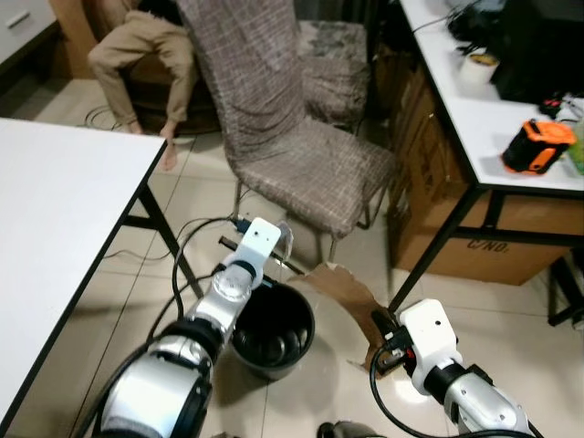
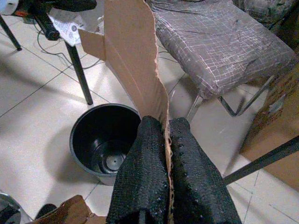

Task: Picking trash to rubbish bin

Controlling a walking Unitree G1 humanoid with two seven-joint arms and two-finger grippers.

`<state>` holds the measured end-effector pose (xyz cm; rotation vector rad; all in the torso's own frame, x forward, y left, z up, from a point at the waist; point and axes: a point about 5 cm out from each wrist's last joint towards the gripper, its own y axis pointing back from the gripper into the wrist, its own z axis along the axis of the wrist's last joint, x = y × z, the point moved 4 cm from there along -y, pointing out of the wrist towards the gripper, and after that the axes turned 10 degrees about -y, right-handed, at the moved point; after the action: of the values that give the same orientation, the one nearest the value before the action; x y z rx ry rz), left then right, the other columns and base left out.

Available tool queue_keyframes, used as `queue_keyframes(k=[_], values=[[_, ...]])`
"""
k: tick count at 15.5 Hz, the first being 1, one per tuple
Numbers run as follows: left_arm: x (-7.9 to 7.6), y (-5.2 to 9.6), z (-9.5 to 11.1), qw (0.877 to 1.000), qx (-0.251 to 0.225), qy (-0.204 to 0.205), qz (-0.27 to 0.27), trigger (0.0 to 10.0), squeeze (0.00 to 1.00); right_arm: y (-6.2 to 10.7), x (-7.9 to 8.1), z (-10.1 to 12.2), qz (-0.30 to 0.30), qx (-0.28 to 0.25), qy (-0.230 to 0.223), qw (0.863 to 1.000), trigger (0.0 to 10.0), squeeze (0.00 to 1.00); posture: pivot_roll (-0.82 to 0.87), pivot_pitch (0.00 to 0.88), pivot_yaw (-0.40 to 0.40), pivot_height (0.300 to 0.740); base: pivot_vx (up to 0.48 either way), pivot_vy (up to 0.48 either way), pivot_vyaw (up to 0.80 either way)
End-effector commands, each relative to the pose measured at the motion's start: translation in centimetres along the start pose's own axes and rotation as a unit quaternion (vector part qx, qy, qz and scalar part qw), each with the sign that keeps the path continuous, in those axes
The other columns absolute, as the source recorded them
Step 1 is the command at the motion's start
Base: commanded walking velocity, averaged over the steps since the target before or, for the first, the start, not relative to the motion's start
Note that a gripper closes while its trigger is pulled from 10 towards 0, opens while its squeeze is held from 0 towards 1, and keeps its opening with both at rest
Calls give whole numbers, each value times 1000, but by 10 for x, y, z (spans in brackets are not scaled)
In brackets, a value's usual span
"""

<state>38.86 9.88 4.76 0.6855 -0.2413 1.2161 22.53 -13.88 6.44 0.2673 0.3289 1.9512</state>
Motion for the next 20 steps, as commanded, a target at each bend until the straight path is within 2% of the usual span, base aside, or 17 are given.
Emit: queue_keyframes(k=[1, 3, 4, 5, 6, 12, 20], values=[[5, -2, 11, 1000, -15, -21, 10, 10000, 0, 4, -3, -1, -10, 5, 2, 1000, 10000, 0, -324, 126, 33, 740, 0, 0, 0], [8, -3, 14, 1000, -24, -12, 6, 10000, 0, 2, -2, -1, -19, 4, -2, 1000, 10000, 0, -323, 127, 38, 740, 0, 0, 0], [10, -4, 19, 1000, -29, -10, 8, 10000, 678, 1, -5, 0, -21, 3, 2, 1000, 10000, 0, -319, 133, 43, 740, 0, 0, 0], [10, -4, 21, 999, -32, -16, 5, 10000, 922, 1, -5, 1, -21, 1, 2, 1000, 10000, 0, -316, 131, 41, 740, 0, 0, 0], [9, -4, 21, 999, -34, -20, 2, 10000, 1000, 1, -5, 1, -22, 0, 0, 1000, 10000, 0, -313, 130, 41, 740, 0, 0, 0], [12, -4, 20, 999, -34, -13, 8, 10000, 1000, -2, -8, 3, -29, -3, 4, 1000, 10000, 0, -317, 133, 46, 740, 0, 0, 0], [0, -5, 24, 999, -36, -12, -19, 10000, 1000, 2, -12, -1, -47, -1, 3, 999, 10000, 0, -328, 135, 62, 740, 0, 0, 0]])
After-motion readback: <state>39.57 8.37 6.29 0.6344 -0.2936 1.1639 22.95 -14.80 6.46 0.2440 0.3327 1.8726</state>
